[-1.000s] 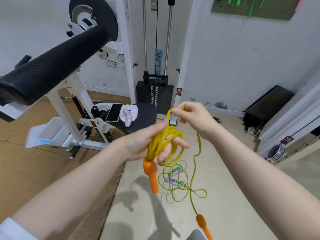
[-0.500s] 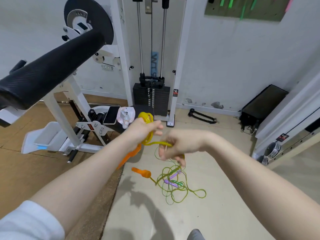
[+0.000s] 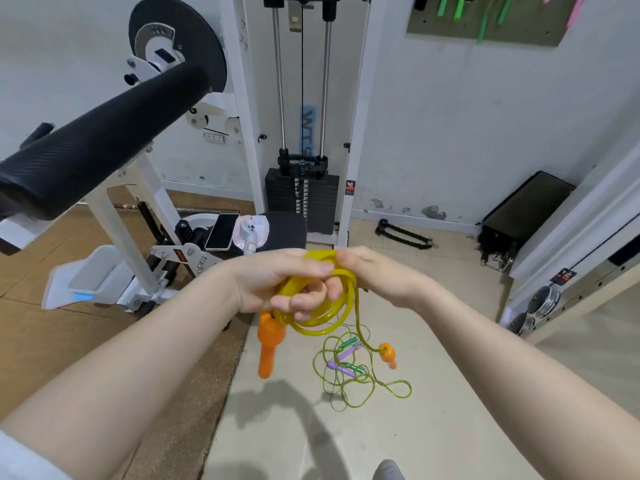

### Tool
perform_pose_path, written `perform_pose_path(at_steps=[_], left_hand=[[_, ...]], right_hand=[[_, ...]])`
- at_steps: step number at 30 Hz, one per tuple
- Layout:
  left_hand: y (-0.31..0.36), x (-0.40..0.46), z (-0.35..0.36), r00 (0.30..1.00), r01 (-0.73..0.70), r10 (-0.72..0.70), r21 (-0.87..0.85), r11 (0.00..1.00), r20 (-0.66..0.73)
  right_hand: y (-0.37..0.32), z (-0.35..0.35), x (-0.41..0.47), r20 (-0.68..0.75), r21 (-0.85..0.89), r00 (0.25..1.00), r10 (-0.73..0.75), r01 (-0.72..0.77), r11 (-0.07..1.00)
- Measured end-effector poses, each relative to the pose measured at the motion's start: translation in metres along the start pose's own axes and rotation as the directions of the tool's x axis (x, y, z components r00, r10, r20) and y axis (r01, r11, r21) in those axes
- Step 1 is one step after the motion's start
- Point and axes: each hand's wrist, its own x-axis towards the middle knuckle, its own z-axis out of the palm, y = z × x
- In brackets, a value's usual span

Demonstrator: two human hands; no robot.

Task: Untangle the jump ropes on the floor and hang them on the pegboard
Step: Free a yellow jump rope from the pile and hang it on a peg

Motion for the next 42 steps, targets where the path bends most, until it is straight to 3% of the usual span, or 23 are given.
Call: perform_pose_path(at_steps=[2, 4, 5, 7, 8, 10, 13, 16, 18, 20, 22, 24, 27, 29, 32, 34, 35, 37, 39, 42], left_hand=[[-0.003, -0.001, -0.001, 0.992, -0.127, 0.129, -0.095, 0.987, 0.012], [0.0, 0.003, 0.001, 0.952, -0.287, 0.249, -0.236, 0.929, -0.178], [0.002, 0.007, -0.002, 0.881, -0.402, 0.305, -0.235, 0.885, -0.362], [0.008, 0.013, -0.012, 0.631, -0.573, 0.344, -0.118, 0.811, -0.696], [0.009, 0.015, -0.021, 0.513, -0.617, 0.325, -0.078, 0.783, -0.795], [0.003, 0.018, -0.041, 0.376, -0.579, 0.285, 0.017, 0.815, -0.882], [-0.021, 0.018, -0.053, 0.307, -0.193, 0.238, 0.185, 0.964, -0.921], [-0.039, 0.016, -0.04, 0.456, 0.106, 0.22, 0.298, 0.949, -0.863], [-0.043, 0.012, -0.024, 0.608, 0.175, 0.174, 0.344, 0.923, -0.775], [-0.035, 0.009, -0.005, 0.757, 0.153, 0.059, 0.265, 0.952, -0.65], [-0.022, 0.008, 0.01, 0.904, 0.061, 0.005, 0.141, 0.988, -0.427], [-0.009, 0.008, 0.021, 0.978, -0.025, 0.039, 0.069, 0.997, -0.205], [0.0, 0.009, 0.033, 0.985, -0.173, 0.174, 0.052, 0.984, -0.016], [-0.001, 0.012, 0.033, 0.949, -0.26, 0.27, 0.082, 0.962, -0.162], [-0.006, 0.013, 0.018, 0.832, -0.313, 0.317, 0.088, 0.946, -0.455], [-0.011, 0.013, 0.009, 0.79, -0.335, 0.31, 0.05, 0.941, -0.53], [-0.014, 0.012, 0.008, 0.781, -0.345, 0.306, 0.032, 0.938, -0.544], [-0.019, 0.012, 0.005, 0.781, -0.351, 0.294, 0.002, 0.936, -0.55], [-0.019, 0.01, 0.0, 0.809, -0.346, 0.294, -0.008, 0.938, -0.509], [-0.015, 0.005, -0.012, 0.879, -0.316, 0.271, -0.053, 0.947, -0.393]], right_hand=[[0.01, 0.005, 0.002, -0.013, 0.094, 0.998, 0.066, -0.065, 0.993], [0.024, 0.007, 0.002, -0.057, 0.076, 0.991, 0.124, -0.12, 0.99], [0.032, 0.009, 0.0, -0.045, 0.018, 0.986, 0.162, -0.161, 0.987], [0.044, 0.015, -0.006, 0.043, -0.151, 0.967, 0.25, -0.241, 0.959], [0.048, 0.018, -0.009, 0.079, -0.237, 0.951, 0.299, -0.273, 0.932], [0.042, 0.023, -0.012, 0.136, -0.388, 0.919, 0.371, -0.295, 0.873], [0.011, 0.028, -0.01, 0.185, -0.578, 0.928, 0.323, -0.163, 0.799], [-0.021, 0.025, -0.007, 0.078, -0.743, 0.996, -0.052, 0.093, 0.663], [-0.034, 0.014, -0.004, -0.02, -0.751, 0.961, -0.275, 0.168, 0.639], [-0.039, 0.001, -0.001, -0.154, -0.668, 0.929, -0.335, 0.152, 0.728], [-0.04, -0.009, 0.001, -0.238, -0.512, 0.928, -0.286, 0.13, 0.849], [-0.04, -0.012, 0.003, -0.269, -0.289, 0.937, -0.225, 0.144, 0.946], [-0.032, -0.009, 0.009, -0.306, -0.031, 0.94, -0.148, 0.145, 0.989], [-0.024, -0.003, 0.008, -0.272, 0.031, 0.955, -0.12, 0.133, 0.991], [-0.01, 0.012, 0.005, -0.249, 0.085, 0.964, -0.089, 0.114, 0.99], [-0.004, 0.018, 0.007, -0.256, 0.377, 0.961, 0.1, 0.005, 0.926], [-0.001, 0.019, 0.009, -0.188, 0.498, 0.966, 0.179, -0.063, 0.865], [0.003, 0.021, 0.01, -0.058, 0.592, 0.979, 0.196, -0.124, 0.797], [0.005, 0.021, 0.01, -0.008, 0.637, 0.993, 0.116, -0.085, 0.766], [0.007, 0.02, 0.009, 0.035, 0.592, 0.999, 0.006, -0.026, 0.806]])
